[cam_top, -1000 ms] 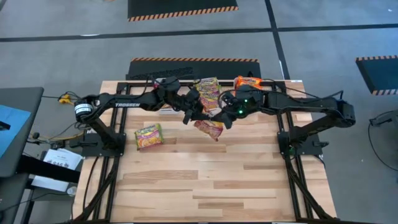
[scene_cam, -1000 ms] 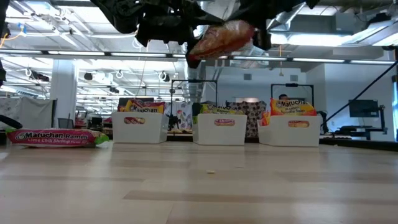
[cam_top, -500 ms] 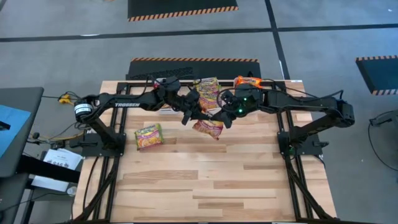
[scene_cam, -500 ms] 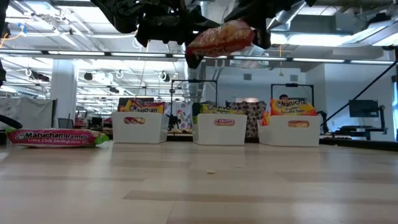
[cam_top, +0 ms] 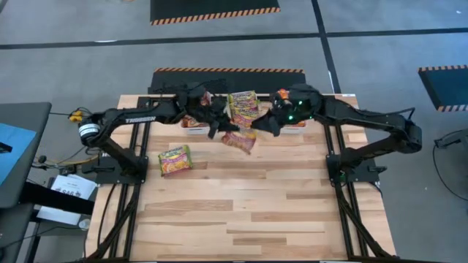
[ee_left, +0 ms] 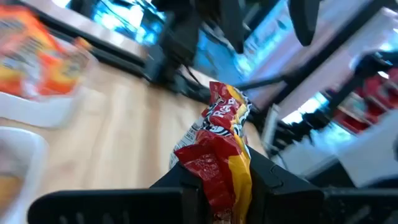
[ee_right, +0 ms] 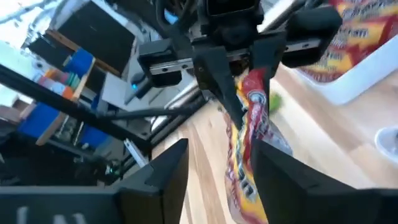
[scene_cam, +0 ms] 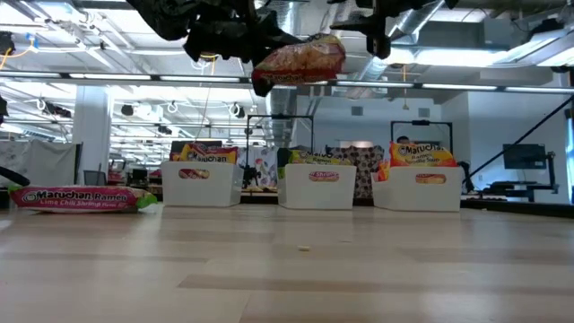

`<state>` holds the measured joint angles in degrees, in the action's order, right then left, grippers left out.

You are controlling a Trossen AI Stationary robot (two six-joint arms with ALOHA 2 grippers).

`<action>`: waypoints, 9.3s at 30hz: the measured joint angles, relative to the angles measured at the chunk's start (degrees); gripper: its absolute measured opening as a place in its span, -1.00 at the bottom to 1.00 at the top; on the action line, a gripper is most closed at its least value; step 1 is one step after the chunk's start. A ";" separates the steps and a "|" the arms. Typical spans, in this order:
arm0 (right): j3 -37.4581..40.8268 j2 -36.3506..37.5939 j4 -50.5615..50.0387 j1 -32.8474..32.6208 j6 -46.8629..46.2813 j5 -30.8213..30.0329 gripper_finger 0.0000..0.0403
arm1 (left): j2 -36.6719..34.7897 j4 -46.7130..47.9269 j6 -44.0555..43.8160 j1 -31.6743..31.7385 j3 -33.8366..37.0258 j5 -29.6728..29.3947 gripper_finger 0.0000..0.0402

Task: Sort Maruchan noodles
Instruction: Put the red noodle pack into the left white bin, then put the green noodle pack into the middle white bin

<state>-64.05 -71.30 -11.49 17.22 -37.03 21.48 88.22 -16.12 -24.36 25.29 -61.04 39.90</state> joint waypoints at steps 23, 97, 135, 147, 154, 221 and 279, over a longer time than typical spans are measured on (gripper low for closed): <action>0.12 3.46 -1.96 12.50 13.19 1.32 0.00 | -31.91 26.95 -1.84 -1.72 14.91 -54.39 -0.79; 0.15 3.46 -4.34 15.07 13.65 0.96 -0.01 | -21.15 14.15 -0.63 16.01 20.07 -39.62 -0.10; 0.15 3.44 -4.74 15.03 15.07 0.75 -0.01 | -6.91 50.88 -8.46 8.73 5.95 -41.81 -0.10; 0.15 3.44 -4.74 15.03 15.06 0.74 -0.01 | -5.13 51.11 -7.38 10.35 6.02 -38.66 -0.10; 0.15 3.44 -4.74 15.03 15.07 0.74 -0.01 | -8.27 49.39 -7.39 10.35 6.03 -34.37 -0.10; 0.17 3.44 -9.48 12.38 18.03 0.48 -0.01 | -24.34 57.64 7.13 18.48 31.04 -23.08 -0.10; 0.17 3.42 -12.00 9.59 18.05 -0.53 0.01 | -14.00 44.92 -0.81 -7.90 6.33 -29.81 -1.00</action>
<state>-63.88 -67.88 -23.49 26.81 -18.98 20.95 74.22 28.80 -25.17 17.39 -54.71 10.09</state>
